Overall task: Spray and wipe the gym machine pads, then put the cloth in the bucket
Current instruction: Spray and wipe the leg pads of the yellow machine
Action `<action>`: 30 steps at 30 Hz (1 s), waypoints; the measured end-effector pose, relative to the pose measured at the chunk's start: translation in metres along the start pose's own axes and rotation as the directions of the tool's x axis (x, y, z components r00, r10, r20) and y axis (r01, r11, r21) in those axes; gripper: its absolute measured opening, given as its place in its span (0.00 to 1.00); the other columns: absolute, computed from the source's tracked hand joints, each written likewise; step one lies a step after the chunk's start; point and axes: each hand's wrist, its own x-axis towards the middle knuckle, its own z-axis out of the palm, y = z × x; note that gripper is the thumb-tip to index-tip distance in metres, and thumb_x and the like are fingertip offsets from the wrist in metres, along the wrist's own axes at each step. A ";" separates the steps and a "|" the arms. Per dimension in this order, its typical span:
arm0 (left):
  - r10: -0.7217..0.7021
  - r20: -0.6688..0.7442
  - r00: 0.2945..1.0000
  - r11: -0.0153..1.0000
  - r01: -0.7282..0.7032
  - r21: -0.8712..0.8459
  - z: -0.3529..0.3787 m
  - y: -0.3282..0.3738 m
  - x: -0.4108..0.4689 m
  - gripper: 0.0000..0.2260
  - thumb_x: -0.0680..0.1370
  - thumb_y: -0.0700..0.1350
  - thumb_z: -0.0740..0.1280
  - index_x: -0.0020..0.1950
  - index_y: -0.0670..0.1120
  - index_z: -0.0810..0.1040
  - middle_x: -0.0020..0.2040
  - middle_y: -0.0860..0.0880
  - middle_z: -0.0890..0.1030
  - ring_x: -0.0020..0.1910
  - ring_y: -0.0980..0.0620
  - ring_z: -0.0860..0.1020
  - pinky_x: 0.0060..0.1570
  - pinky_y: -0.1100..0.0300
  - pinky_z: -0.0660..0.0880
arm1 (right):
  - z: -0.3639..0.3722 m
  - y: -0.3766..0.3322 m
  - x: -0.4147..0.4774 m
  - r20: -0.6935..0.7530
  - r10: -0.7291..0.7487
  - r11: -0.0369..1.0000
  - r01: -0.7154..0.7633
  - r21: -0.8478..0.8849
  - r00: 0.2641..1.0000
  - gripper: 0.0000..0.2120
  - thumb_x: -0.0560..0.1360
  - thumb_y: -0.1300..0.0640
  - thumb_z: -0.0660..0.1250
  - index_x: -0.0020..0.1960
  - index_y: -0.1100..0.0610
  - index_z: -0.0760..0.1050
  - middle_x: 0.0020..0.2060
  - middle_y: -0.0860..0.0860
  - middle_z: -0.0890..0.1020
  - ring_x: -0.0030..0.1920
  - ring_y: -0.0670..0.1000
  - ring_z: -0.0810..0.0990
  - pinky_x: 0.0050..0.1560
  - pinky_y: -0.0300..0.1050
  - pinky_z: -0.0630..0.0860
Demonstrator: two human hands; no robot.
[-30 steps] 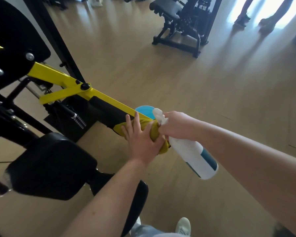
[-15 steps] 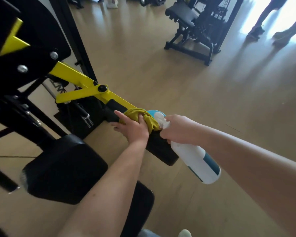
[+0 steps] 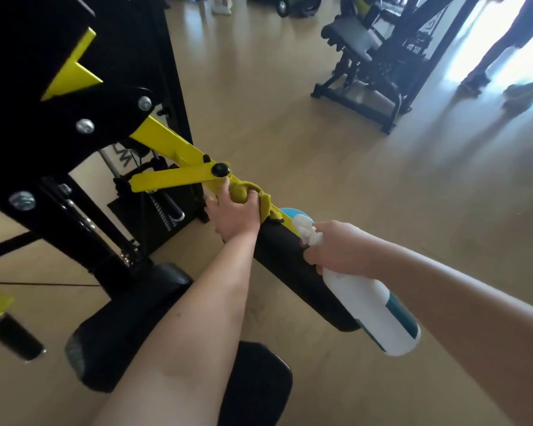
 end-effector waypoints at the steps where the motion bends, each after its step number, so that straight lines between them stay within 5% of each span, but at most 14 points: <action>1: 0.020 -0.006 1.000 1.000 -0.020 -0.007 0.000 -0.001 -0.004 0.30 0.77 0.60 0.70 0.78 0.59 0.68 0.83 0.42 0.55 0.81 0.37 0.57 0.74 0.39 0.63 | -0.001 0.001 -0.002 -0.005 -0.007 1.000 0.007 -0.001 1.000 0.09 0.74 0.51 0.67 0.54 0.49 0.78 0.43 0.52 0.87 0.49 0.56 0.86 0.55 0.56 0.84; 8: 0.115 0.039 0.993 0.991 -0.118 0.070 0.007 -0.013 -0.044 0.39 0.72 0.70 0.62 0.82 0.62 0.57 0.84 0.44 0.39 0.82 0.33 0.46 0.75 0.34 0.63 | -0.004 0.030 -0.014 -0.003 -0.056 0.998 0.056 0.003 0.998 0.11 0.74 0.52 0.67 0.56 0.49 0.78 0.43 0.52 0.87 0.47 0.55 0.86 0.49 0.50 0.83; 13: 0.168 0.082 0.982 0.984 -0.172 0.055 0.019 -0.024 -0.099 0.33 0.78 0.69 0.61 0.81 0.62 0.58 0.81 0.49 0.30 0.83 0.38 0.45 0.76 0.38 0.64 | -0.010 0.059 -0.030 0.020 -0.128 0.990 0.129 -0.060 0.992 0.10 0.75 0.53 0.67 0.56 0.50 0.77 0.45 0.52 0.86 0.45 0.53 0.84 0.49 0.50 0.83; 17: 0.172 0.078 0.982 0.985 -0.170 -0.039 0.032 -0.025 -0.167 0.33 0.75 0.67 0.63 0.78 0.60 0.62 0.82 0.47 0.32 0.83 0.41 0.45 0.76 0.42 0.64 | -0.020 0.079 -0.040 0.021 -0.206 0.976 0.207 -0.069 0.978 0.06 0.75 0.54 0.65 0.50 0.54 0.77 0.41 0.51 0.86 0.38 0.50 0.80 0.38 0.43 0.76; 23: 0.072 0.091 0.993 0.981 -0.054 -0.184 0.056 -0.030 -0.263 0.44 0.70 0.73 0.63 0.82 0.61 0.52 0.84 0.44 0.41 0.82 0.42 0.55 0.75 0.40 0.65 | -0.023 0.097 -0.044 0.061 -0.293 0.936 0.299 -0.186 0.954 0.05 0.74 0.53 0.66 0.50 0.49 0.74 0.45 0.52 0.83 0.42 0.53 0.81 0.42 0.46 0.79; 30: -0.070 0.126 0.990 0.957 0.102 -0.271 0.053 -0.017 -0.241 0.46 0.69 0.67 0.62 0.83 0.61 0.45 0.83 0.39 0.40 0.83 0.40 0.47 0.78 0.39 0.57 | -0.021 0.083 -0.029 0.074 -0.310 0.925 0.319 -0.208 0.948 0.05 0.73 0.53 0.66 0.49 0.48 0.75 0.45 0.53 0.84 0.42 0.54 0.83 0.41 0.48 0.81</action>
